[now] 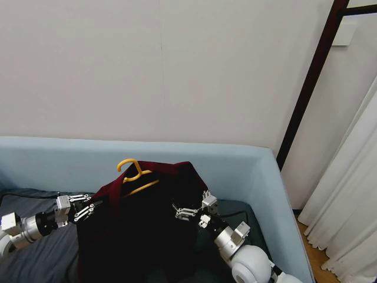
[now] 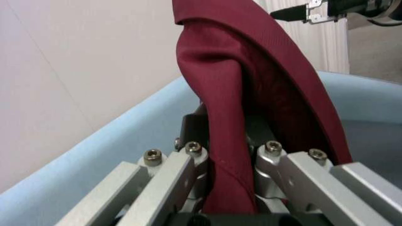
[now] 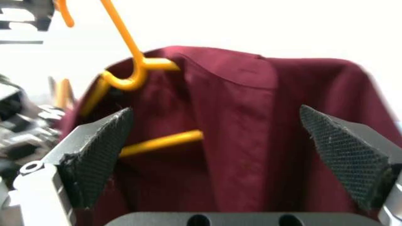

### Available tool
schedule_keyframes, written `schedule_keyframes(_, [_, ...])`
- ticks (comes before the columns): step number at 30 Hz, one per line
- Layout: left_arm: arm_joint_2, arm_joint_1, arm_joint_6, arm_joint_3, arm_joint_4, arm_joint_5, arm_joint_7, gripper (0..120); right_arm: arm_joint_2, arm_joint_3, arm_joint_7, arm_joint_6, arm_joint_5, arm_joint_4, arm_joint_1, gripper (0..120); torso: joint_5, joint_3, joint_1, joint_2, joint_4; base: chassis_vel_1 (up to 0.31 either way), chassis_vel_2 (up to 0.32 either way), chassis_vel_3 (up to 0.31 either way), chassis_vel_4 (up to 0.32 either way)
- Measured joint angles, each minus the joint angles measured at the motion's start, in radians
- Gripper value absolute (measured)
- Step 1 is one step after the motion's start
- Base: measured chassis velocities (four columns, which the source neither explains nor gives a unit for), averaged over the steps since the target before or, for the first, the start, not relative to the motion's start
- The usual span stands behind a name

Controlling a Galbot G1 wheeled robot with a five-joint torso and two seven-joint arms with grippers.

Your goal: Pick up the clothes from the sofa and hang them on the clothes hanger.

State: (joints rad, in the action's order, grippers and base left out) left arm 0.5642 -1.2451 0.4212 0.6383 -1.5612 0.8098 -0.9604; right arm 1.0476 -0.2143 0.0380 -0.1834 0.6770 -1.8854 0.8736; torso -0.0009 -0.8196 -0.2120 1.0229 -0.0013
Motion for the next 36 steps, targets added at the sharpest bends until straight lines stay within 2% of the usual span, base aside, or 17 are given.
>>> schedule_keyframes(5, [0.000, -0.002, 0.000, 0.000, -0.005, 0.000, 0.000, 7, 0.012, -0.008, 0.072, -0.003, 0.072, 0.051, -0.039, 100, 0.0001, 0.000, 0.000, 0.000, 0.0001, 0.000, 0.000, 0.000, 0.000])
schedule_keyframes(15, [-0.006, -0.006, 0.000, 0.001, -0.015, 0.002, 0.002, 7, 0.027, -0.010, 0.107, 0.009, 0.192, 0.108, -0.085, 100, 0.0000, 0.000, 0.000, 0.000, 0.0000, 0.000, 0.000, 0.000, 0.000])
schedule_keyframes(18, [-0.008, -0.006, 0.000, 0.002, -0.015, 0.003, 0.002, 7, 0.029, -0.009, 0.132, 0.009, 0.216, 0.105, -0.087, 93, 0.0001, 0.000, 0.000, 0.000, 0.0001, 0.000, 0.000, 0.000, 0.000])
schedule_keyframes(20, [-0.009, -0.006, 0.000, 0.002, -0.014, 0.003, 0.003, 7, 0.029, -0.008, 0.154, 0.009, 0.243, 0.091, -0.086, 84, 0.0001, 0.000, 0.000, 0.000, 0.0000, 0.000, 0.000, 0.000, 0.000])
schedule_keyframes(21, [-0.009, -0.006, 0.000, 0.002, -0.014, 0.003, 0.003, 7, 0.029, -0.008, 0.154, 0.009, 0.243, 0.091, -0.086, 84, 0.0001, 0.000, 0.000, 0.000, 0.0000, 0.000, 0.000, 0.000, 0.000])
schedule_keyframes(24, [-0.009, -0.005, 0.000, 0.002, -0.013, 0.003, 0.003, 7, 0.028, -0.007, 0.177, 0.009, 0.239, 0.088, -0.086, 68, 0.0000, 0.000, 0.000, 0.000, 0.0001, 0.000, 0.000, 0.000, 0.000])
schedule_keyframes(25, [-0.009, -0.005, 0.000, 0.002, -0.013, 0.003, 0.003, 7, 0.028, -0.007, 0.177, 0.009, 0.239, 0.088, -0.086, 68, 0.0000, 0.000, 0.000, 0.000, 0.0001, 0.000, 0.000, 0.000, 0.000])
schedule_keyframes(28, [-0.007, -0.003, -0.001, -0.001, -0.013, 0.003, 0.004, 7, 0.031, -0.007, 0.178, 0.010, 0.226, 0.096, -0.091, 53, 0.0001, 0.000, 0.000, 0.000, 0.0000, 0.000, 0.000, 0.000, 0.000])
schedule_keyframes(30, [-0.007, -0.003, -0.001, -0.002, -0.013, 0.003, 0.004, 7, 0.031, -0.007, 0.174, 0.011, 0.221, 0.099, -0.092, 52, 0.0001, 0.000, 0.000, 0.000, 0.0000, 0.000, 0.000, 0.000, 0.000])
schedule_keyframes(33, [-0.006, -0.002, -0.001, -0.002, -0.011, 0.003, 0.005, 7, 0.031, -0.006, 0.169, 0.012, 0.207, 0.105, -0.096, 36, 0.0001, 0.000, 0.000, 0.000, 0.0000, 0.000, 0.000, 0.000, 0.000])
schedule_keyframes(35, [-0.006, -0.002, -0.001, -0.003, -0.010, 0.003, 0.005, 7, 0.031, -0.006, 0.168, 0.012, 0.206, 0.105, -0.097, 34, 0.0001, 0.000, 0.000, 0.000, 0.0000, 0.000, 0.000, 0.000, 0.000])
schedule_keyframes(36, [-0.005, -0.001, -0.001, -0.004, -0.009, 0.003, 0.005, 7, 0.031, -0.005, 0.168, 0.012, 0.207, 0.105, -0.099, 26, 0.0001, 0.000, 0.000, 0.000, 0.0000, 0.000, 0.000, 0.000, 0.000])
